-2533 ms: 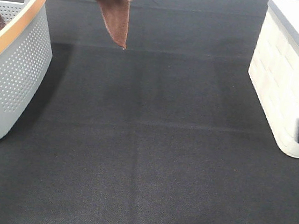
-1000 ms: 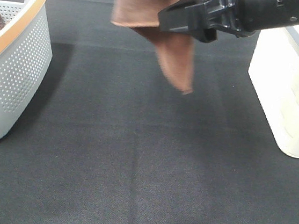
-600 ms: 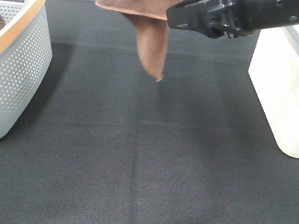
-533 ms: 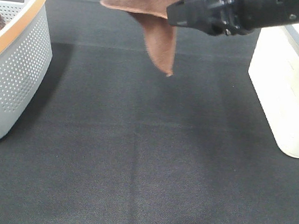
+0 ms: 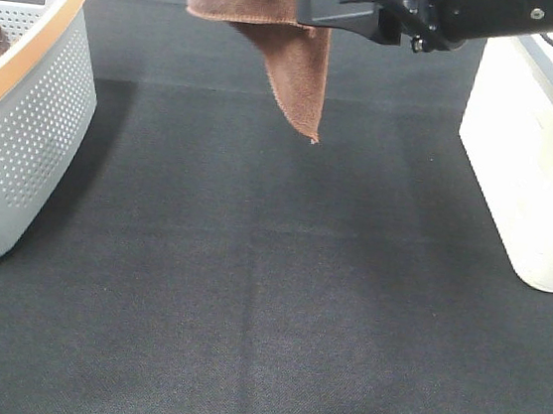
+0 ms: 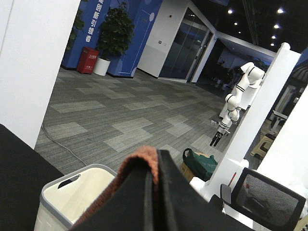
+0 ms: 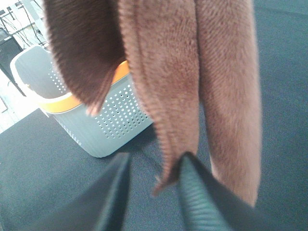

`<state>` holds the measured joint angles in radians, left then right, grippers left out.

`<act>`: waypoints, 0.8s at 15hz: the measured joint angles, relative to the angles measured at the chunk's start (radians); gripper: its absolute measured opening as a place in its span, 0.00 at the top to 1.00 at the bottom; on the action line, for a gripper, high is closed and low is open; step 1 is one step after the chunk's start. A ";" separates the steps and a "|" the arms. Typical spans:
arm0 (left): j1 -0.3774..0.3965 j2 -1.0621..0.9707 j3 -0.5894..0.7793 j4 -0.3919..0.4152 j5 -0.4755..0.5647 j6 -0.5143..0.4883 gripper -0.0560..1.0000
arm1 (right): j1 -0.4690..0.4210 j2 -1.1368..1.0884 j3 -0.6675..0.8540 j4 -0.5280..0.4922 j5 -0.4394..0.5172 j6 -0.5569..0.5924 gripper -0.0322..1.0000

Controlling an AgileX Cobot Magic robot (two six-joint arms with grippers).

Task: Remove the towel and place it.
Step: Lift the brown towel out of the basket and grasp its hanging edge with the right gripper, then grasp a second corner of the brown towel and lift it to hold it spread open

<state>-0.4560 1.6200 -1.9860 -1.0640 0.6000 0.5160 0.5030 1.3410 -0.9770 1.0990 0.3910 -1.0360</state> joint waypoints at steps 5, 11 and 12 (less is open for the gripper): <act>0.000 0.000 0.000 0.000 0.000 0.000 0.95 | 0.000 0.000 0.000 0.001 -0.002 0.000 0.53; 0.000 0.000 0.000 0.000 0.000 0.000 0.95 | 0.000 0.000 0.000 0.001 -0.062 0.000 0.39; 0.000 0.000 0.000 0.000 0.000 0.000 0.95 | 0.000 0.000 0.000 0.002 -0.071 0.000 0.38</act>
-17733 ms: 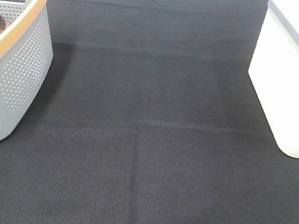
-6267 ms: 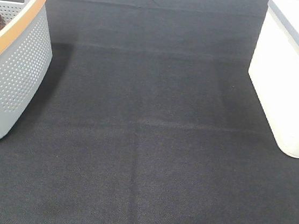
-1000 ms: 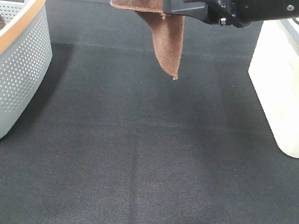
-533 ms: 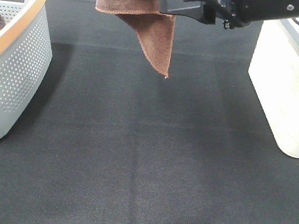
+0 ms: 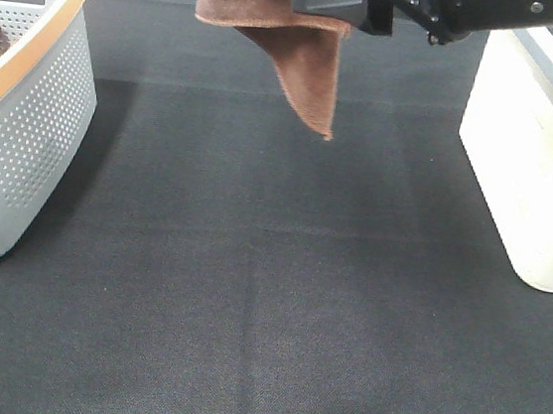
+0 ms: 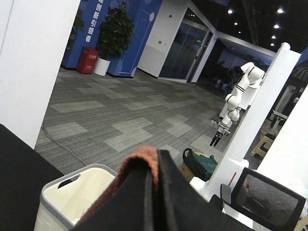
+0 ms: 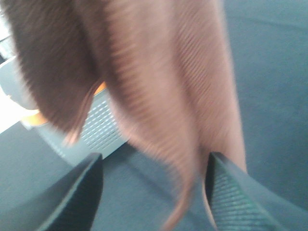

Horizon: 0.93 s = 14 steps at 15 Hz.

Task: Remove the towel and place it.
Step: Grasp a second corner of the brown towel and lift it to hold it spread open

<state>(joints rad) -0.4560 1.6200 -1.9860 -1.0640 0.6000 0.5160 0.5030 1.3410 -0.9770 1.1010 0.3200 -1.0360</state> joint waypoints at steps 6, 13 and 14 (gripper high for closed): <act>0.000 0.000 0.000 0.000 0.000 0.000 0.95 | 0.000 0.000 0.000 -0.019 0.017 0.000 0.52; 0.000 0.000 0.000 0.001 0.000 0.000 0.95 | 0.000 0.000 0.000 -0.026 0.061 0.008 0.97; 0.000 0.000 0.000 0.009 0.000 0.000 0.95 | 0.000 0.000 0.000 -0.026 0.078 0.024 0.97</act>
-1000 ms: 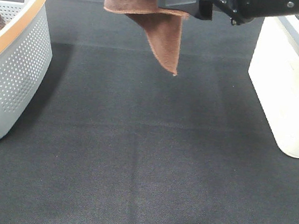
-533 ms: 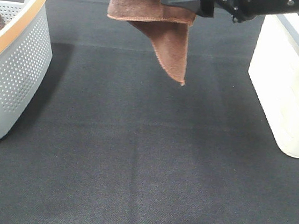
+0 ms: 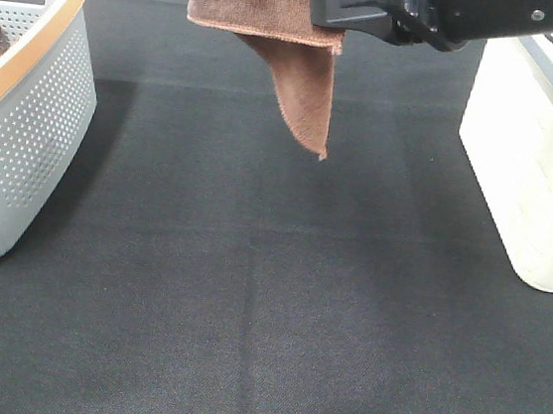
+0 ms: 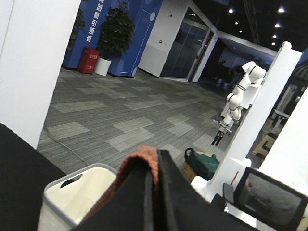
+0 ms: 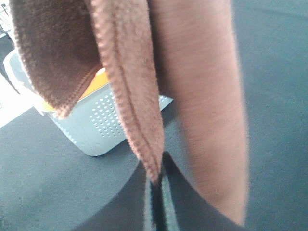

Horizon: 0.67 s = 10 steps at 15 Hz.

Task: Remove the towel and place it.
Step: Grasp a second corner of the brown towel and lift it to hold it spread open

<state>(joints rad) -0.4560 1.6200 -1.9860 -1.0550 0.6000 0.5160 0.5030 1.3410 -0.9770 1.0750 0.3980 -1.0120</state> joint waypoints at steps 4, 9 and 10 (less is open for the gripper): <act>0.000 0.000 0.000 0.350 0.049 -0.164 0.95 | 0.000 -0.002 -0.003 -0.118 0.146 0.096 0.97; 0.000 0.001 0.000 0.825 0.360 -0.466 0.95 | 0.000 -0.002 -0.126 -0.564 0.408 0.584 0.97; 0.000 0.003 0.000 0.848 0.410 -0.478 0.95 | 0.000 -0.002 -0.158 -0.674 0.428 0.684 0.97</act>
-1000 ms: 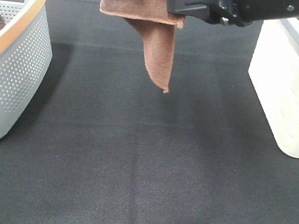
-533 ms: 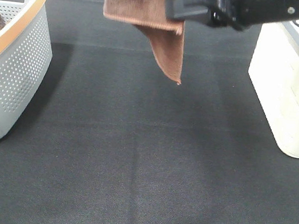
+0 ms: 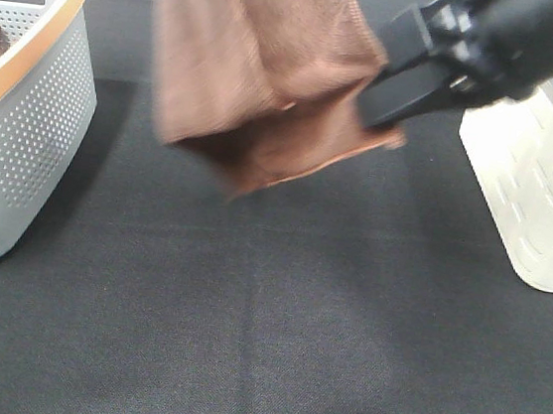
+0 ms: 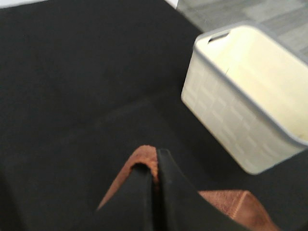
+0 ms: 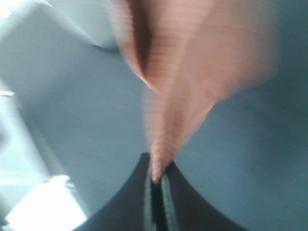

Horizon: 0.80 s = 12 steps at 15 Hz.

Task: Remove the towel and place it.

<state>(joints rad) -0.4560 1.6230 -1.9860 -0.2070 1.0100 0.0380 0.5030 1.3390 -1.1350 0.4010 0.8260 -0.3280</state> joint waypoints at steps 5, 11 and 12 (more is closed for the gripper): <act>0.000 0.093 0.000 0.059 0.199 -0.009 0.95 | 0.000 0.005 -0.122 -0.416 -0.017 0.328 0.97; 0.000 0.199 0.000 0.207 0.109 -0.013 0.95 | 0.000 0.101 -0.156 -0.669 -0.199 0.395 0.97; 0.000 0.221 0.000 0.225 0.055 -0.013 0.95 | 0.000 0.129 -0.156 -0.741 -0.250 0.413 0.97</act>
<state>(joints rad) -0.4560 1.8440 -1.9860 0.0180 1.0650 0.0250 0.5030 1.4680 -1.2910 -0.3400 0.5760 0.0850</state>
